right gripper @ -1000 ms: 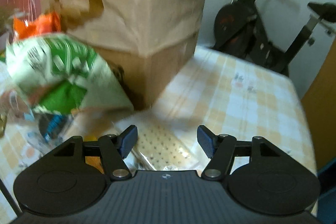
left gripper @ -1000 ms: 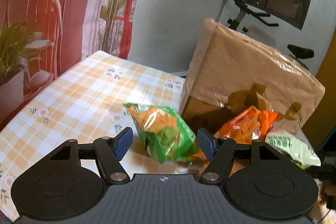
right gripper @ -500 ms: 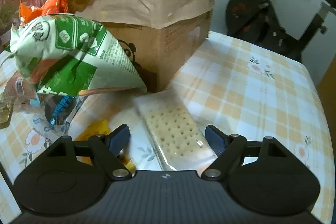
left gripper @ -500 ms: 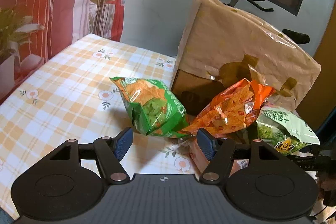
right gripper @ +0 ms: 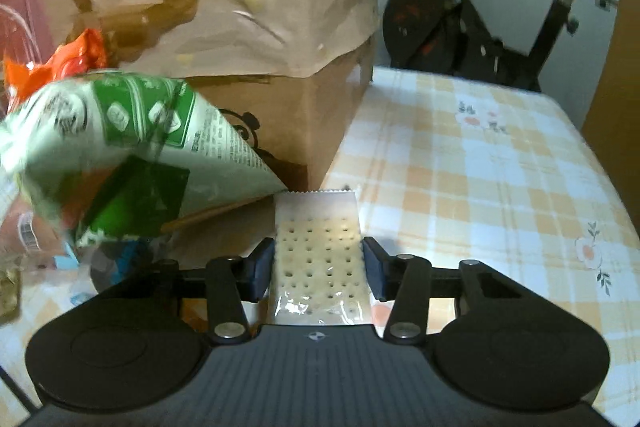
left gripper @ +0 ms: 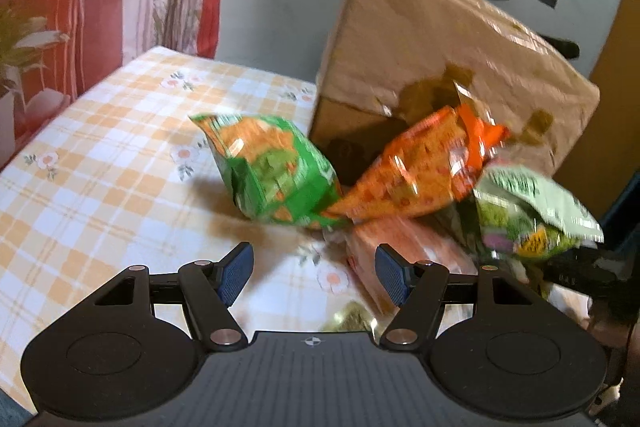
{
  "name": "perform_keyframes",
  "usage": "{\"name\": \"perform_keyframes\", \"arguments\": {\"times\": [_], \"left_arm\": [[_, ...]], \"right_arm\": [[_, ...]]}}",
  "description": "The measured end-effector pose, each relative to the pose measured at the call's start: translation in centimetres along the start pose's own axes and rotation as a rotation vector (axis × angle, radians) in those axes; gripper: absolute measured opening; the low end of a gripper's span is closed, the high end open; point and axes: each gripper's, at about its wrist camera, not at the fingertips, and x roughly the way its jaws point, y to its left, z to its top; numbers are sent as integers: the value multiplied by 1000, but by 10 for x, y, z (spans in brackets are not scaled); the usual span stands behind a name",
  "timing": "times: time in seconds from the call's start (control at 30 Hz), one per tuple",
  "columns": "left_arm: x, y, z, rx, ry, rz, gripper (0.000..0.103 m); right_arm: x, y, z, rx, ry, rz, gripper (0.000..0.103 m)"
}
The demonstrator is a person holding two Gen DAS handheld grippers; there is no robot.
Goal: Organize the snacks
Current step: 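Grasp the white cracker packet with the right gripper and lift it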
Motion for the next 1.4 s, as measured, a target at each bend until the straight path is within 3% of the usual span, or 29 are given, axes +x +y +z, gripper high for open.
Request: {"name": "perform_keyframes", "arguments": {"times": [0.3,0.4,0.73,0.93,1.4], "left_arm": [[14,-11,-16,32,105,-26,69],[13,-12,-22,19,144,-47,63],[21,-34,-31,71,237,-20,64],[31,-46,-37,173,254,112,65],[41,6,-15,46,203,264,67]], "right_arm": [[-8,12,-12,-53,-77,-56,49],[-9,16,-13,-80,-84,-57,49],[-8,13,-15,-80,-91,-27,49],[-10,10,-15,-66,-102,-8,49],[-10,11,-16,-68,-101,-7,49]]}}
